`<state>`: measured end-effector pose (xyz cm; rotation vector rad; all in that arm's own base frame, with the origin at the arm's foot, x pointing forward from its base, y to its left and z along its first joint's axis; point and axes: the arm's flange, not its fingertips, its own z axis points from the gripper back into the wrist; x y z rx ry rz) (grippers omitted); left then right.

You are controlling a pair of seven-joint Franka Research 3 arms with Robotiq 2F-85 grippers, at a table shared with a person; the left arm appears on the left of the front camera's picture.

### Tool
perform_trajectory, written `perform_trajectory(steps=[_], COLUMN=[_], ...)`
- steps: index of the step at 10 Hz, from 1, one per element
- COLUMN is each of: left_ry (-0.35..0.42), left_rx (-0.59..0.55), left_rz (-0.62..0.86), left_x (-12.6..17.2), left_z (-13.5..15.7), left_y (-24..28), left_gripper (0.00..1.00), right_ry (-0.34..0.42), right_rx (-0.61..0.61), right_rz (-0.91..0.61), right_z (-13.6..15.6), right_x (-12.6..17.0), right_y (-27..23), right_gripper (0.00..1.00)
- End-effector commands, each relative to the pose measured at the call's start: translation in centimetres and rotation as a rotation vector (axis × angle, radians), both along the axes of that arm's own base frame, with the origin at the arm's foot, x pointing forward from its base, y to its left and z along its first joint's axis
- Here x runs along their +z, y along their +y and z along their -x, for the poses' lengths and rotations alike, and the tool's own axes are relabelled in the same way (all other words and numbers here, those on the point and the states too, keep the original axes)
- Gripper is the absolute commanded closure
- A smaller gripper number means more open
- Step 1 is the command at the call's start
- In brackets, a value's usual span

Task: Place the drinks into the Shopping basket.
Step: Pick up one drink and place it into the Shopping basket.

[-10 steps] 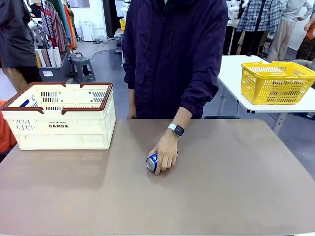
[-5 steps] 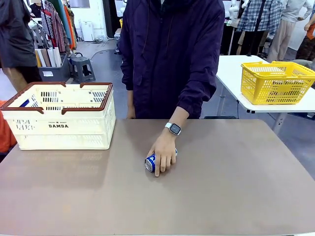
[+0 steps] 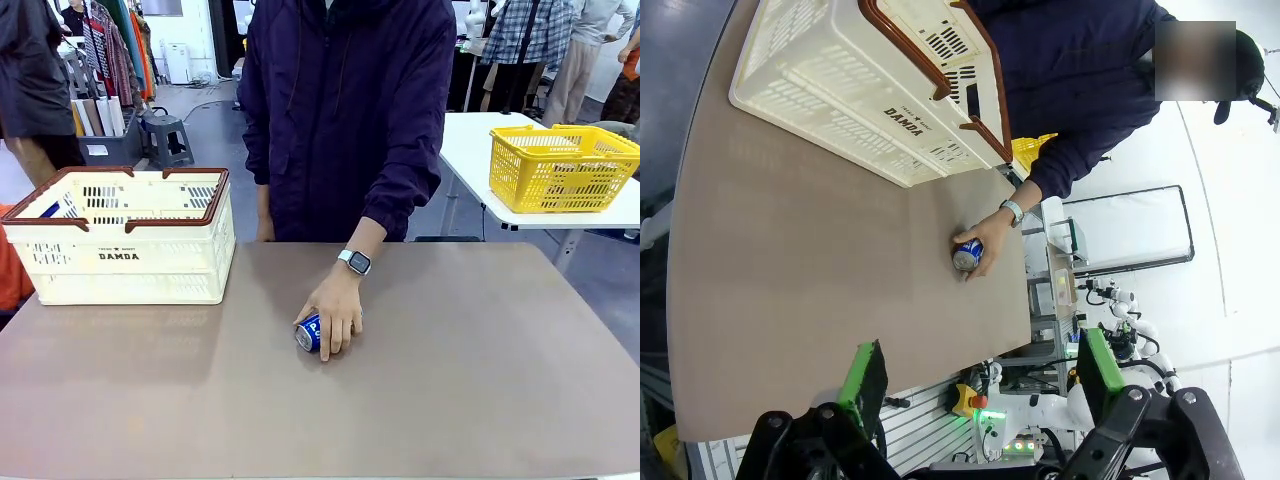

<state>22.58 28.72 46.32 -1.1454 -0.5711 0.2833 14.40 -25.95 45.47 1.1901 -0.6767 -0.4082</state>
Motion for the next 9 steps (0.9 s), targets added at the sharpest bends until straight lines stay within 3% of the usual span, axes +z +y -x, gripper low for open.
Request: perform_trajectory(steps=[1, 6, 7, 9], left_ry=[-0.028, 0.000, 0.118, 0.217], left_rx=[-0.006, 0.000, -0.057, -0.363], left_rz=[0.005, 0.000, -0.049, -0.262], left_x=[0.0, 0.0, 2.4, 7.2], left_z=[0.0, 0.0, -0.4, -4.7], left_y=[0.2, 0.0, 0.3, -10.9], left_gripper=[0.00, 0.00, 0.00, 0.00], right_ry=[-0.036, -0.036, -0.036, -0.036], right_rx=[-0.003, -0.003, -0.003, -0.003], right_rz=[0.000, 0.000, 0.000, 0.000], right_z=[-0.2, -0.2, -0.2, -0.2], right_x=[0.5, 0.5, 0.5, 0.5], right_y=[-0.2, -0.2, -0.2, -0.2], right_gripper=[0.00, 0.00, 0.00, 0.00])
